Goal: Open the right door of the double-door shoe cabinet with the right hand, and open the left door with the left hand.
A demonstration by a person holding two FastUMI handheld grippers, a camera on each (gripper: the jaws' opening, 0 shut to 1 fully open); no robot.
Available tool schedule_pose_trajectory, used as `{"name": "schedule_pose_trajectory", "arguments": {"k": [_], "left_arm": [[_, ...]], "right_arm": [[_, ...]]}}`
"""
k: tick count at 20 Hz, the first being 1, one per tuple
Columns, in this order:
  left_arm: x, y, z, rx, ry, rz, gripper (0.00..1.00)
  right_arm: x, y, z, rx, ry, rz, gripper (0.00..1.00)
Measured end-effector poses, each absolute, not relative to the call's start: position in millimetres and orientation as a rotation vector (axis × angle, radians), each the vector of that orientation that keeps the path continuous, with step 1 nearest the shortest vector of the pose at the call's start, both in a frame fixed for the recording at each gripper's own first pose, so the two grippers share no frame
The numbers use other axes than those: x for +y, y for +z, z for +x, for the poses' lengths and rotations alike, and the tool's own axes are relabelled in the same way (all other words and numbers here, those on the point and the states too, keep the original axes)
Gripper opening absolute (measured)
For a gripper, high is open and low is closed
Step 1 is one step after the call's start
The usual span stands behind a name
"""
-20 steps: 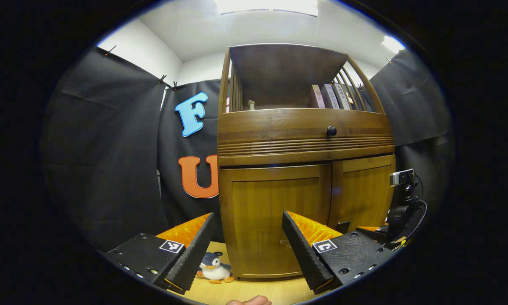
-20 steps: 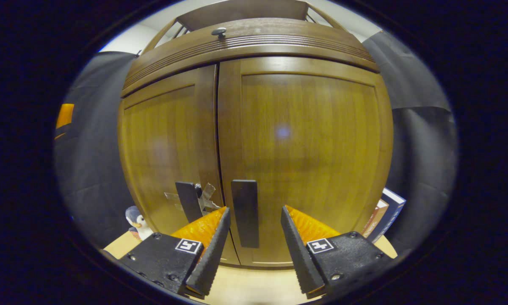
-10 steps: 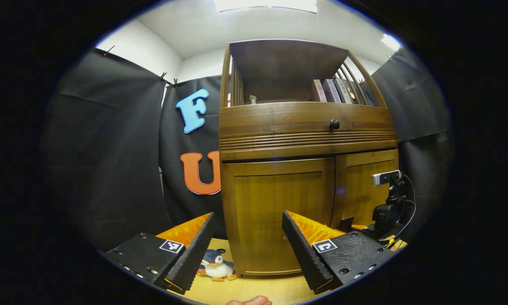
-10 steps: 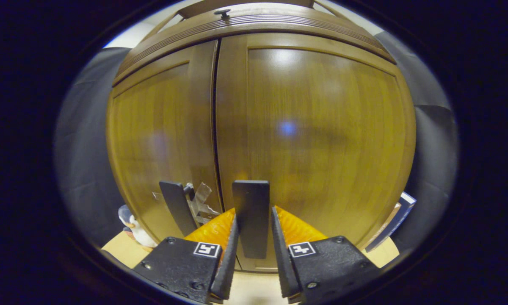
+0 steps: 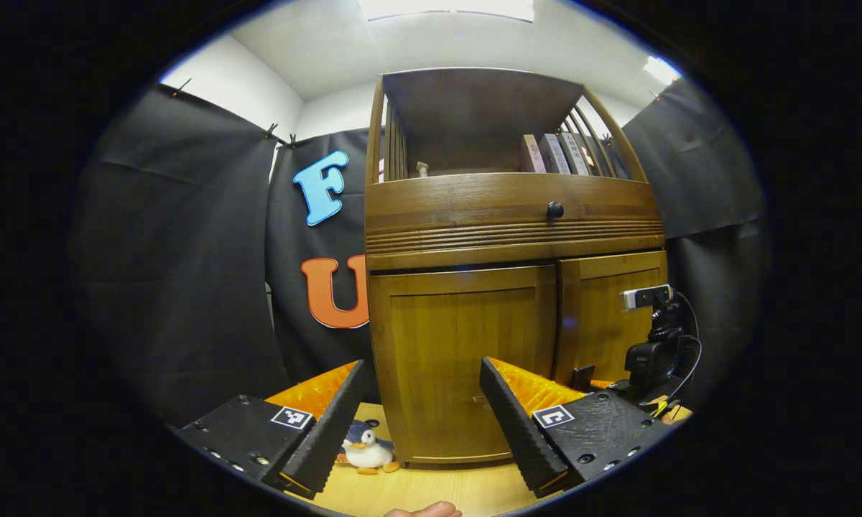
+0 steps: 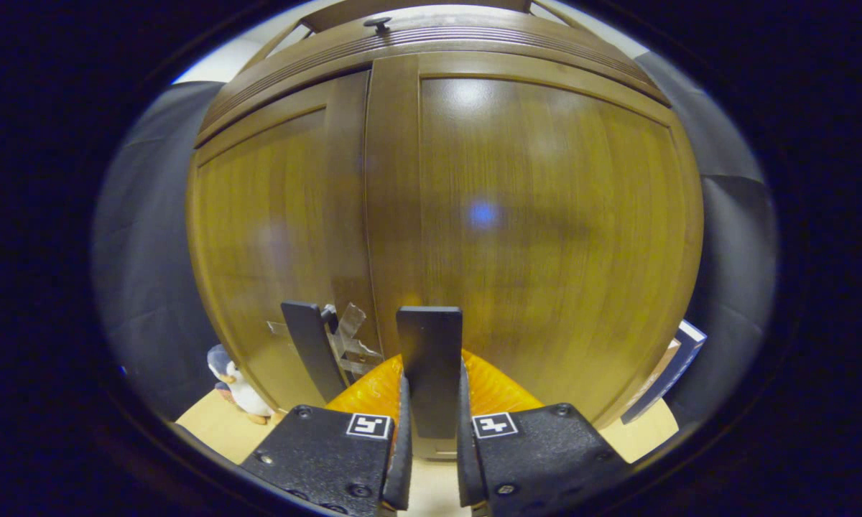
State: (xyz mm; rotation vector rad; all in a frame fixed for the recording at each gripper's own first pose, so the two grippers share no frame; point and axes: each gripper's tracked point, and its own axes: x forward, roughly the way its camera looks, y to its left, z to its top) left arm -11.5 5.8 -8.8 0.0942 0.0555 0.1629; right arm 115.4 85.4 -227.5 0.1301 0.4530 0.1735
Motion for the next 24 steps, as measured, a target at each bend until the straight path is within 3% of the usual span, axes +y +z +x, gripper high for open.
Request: {"name": "schedule_pose_trajectory", "arguments": {"k": [8,9,10,12,15,24], "left_arm": [[-9,-14,-15,0.066,0.125,0.097,0.95],[-10,-14,-15,0.067,0.12,0.096,1.0],[-12,-15,-15,0.067,0.116,0.094,0.96],[-16,-16,-14,0.071,0.106,0.094,1.0],[-23,-17,-13,0.069,0.089,0.093,0.95],[-48,-24,-12,0.082,0.004,0.098,0.96]], "right_arm": [[74,-220,79,0.426,0.217,0.135,0.27],[72,-219,74,0.426,0.221,0.134,0.26],[70,-218,68,0.426,0.223,0.136,0.26],[65,-217,58,0.431,0.218,0.138,0.25],[57,-215,42,0.433,0.212,0.14,0.25],[21,-208,-8,0.444,0.169,0.139,0.25]]}}
